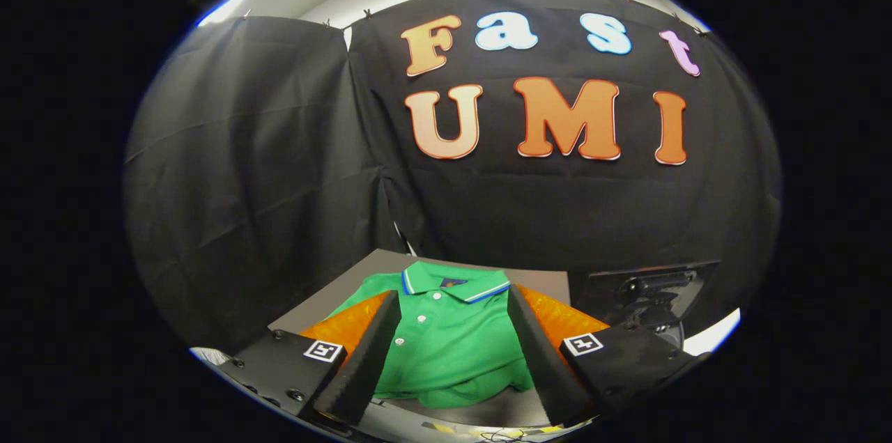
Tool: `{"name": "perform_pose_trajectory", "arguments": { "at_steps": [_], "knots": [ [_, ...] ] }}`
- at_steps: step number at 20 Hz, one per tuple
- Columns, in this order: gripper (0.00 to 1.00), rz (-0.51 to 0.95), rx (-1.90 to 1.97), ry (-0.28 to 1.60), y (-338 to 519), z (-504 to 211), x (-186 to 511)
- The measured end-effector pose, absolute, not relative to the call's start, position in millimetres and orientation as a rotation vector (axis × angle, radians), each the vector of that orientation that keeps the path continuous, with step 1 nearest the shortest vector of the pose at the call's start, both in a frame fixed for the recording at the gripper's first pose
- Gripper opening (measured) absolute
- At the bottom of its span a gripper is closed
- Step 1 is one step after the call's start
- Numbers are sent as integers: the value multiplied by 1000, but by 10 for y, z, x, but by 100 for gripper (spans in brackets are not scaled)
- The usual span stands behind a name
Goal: Put the clothes into the washing machine and then close the washing machine lid.
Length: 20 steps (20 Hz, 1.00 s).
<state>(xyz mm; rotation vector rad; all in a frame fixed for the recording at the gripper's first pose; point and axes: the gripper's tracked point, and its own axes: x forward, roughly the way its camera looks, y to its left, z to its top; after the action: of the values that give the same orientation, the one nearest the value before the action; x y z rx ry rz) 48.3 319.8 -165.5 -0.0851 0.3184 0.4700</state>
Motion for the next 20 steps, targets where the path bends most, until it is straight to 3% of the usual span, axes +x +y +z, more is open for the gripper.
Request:
{"name": "perform_pose_trajectory", "arguments": {
  "at_steps": [9,17,19,20],
  "knots": [
    [99,459,-181,546,3558,-2650,635],
    [99,445,-203,489,3591,-2719,672],
    [95,457,-227,490,3604,-2756,709],
    [85,462,-247,493,3606,-2776,711]
  ]
}}
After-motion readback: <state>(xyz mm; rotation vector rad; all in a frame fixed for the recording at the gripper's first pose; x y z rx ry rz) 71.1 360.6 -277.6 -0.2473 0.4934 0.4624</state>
